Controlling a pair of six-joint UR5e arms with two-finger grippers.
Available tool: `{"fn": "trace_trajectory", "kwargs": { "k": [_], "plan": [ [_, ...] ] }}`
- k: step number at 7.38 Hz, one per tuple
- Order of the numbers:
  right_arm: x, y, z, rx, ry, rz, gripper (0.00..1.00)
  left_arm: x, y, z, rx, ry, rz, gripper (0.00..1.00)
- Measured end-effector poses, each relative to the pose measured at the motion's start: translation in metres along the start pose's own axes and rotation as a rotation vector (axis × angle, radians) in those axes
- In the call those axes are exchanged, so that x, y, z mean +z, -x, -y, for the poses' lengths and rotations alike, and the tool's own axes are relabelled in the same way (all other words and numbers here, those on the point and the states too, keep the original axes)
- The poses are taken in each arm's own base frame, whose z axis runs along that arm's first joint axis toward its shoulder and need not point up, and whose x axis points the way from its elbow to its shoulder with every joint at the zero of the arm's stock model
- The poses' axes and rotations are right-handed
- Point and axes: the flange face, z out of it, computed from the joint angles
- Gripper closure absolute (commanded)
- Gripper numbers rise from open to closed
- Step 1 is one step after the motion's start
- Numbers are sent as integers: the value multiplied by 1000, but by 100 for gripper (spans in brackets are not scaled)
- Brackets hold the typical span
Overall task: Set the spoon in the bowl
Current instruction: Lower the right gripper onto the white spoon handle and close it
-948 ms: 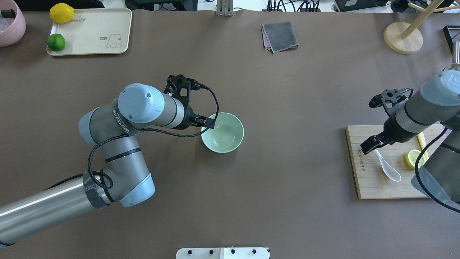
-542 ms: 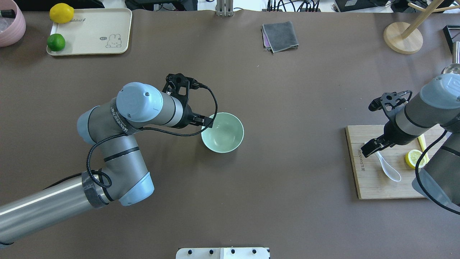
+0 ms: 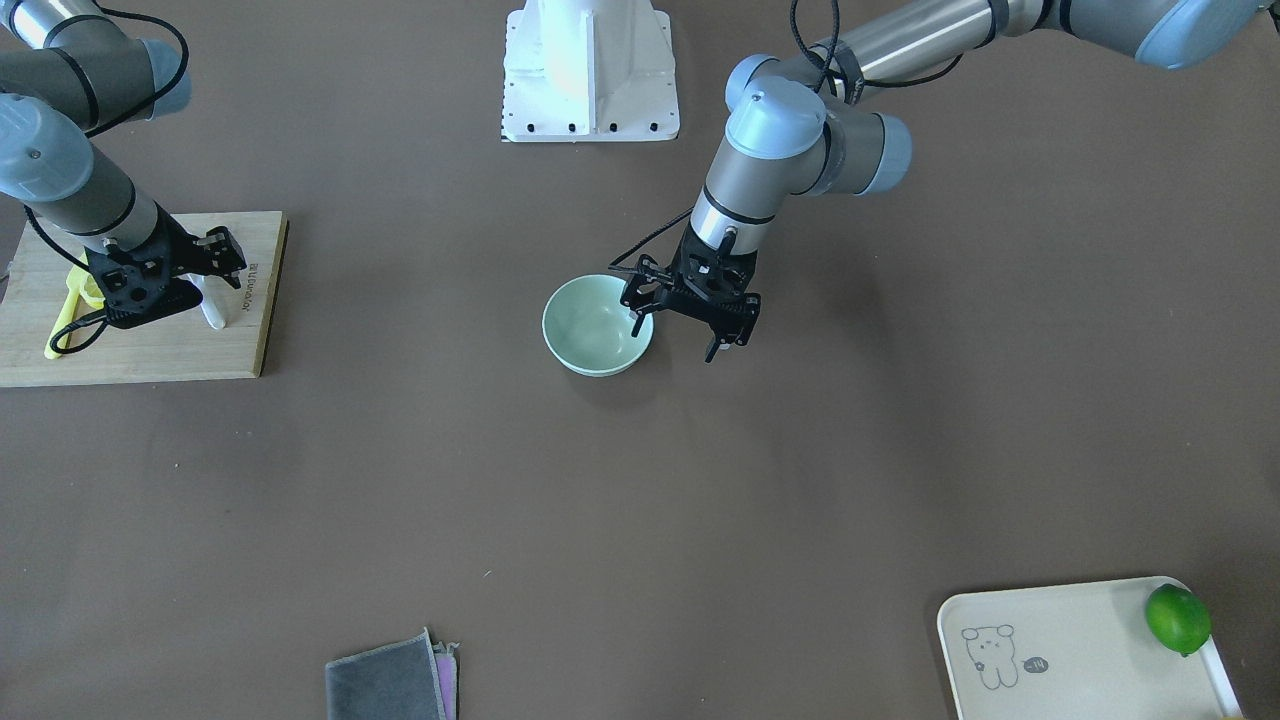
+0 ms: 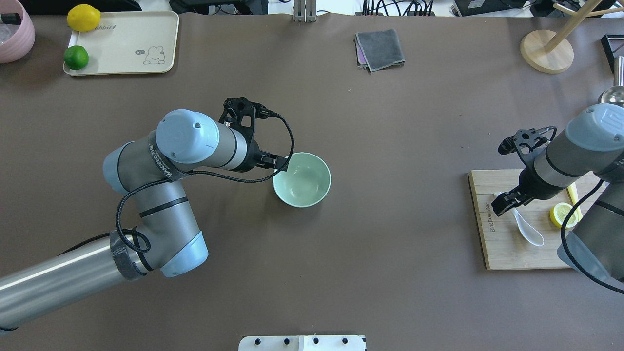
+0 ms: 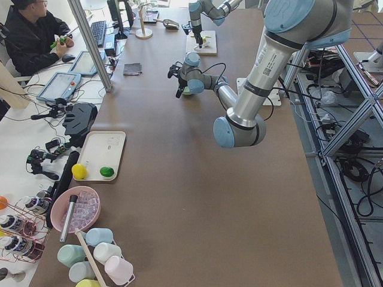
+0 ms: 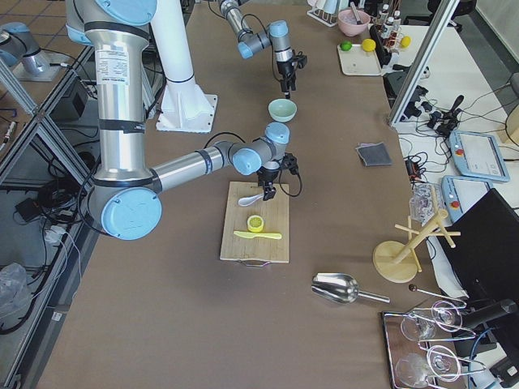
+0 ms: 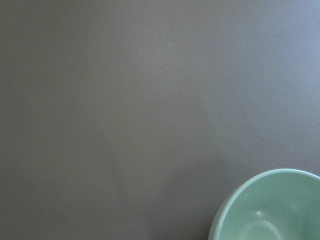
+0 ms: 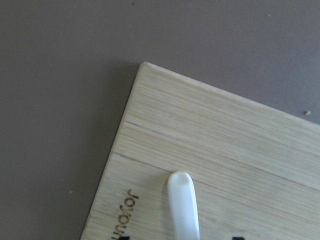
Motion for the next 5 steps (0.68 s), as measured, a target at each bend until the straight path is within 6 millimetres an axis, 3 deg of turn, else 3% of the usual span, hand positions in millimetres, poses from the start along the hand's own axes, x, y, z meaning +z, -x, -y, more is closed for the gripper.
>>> {"fn": "trace_trajectory", "kwargs": {
  "k": [2,3,5],
  "plan": [
    [4,0,-1,-1,6,-4,87,-1,2,2,-2,-11,5,2],
    [6,0,-1,-2,9,-4,100,-2,5,4,-4,-27,16,2],
    [4,3,1,-9,6,0,100,-2,12,4,-6,-40,33,2]
  ]
}}
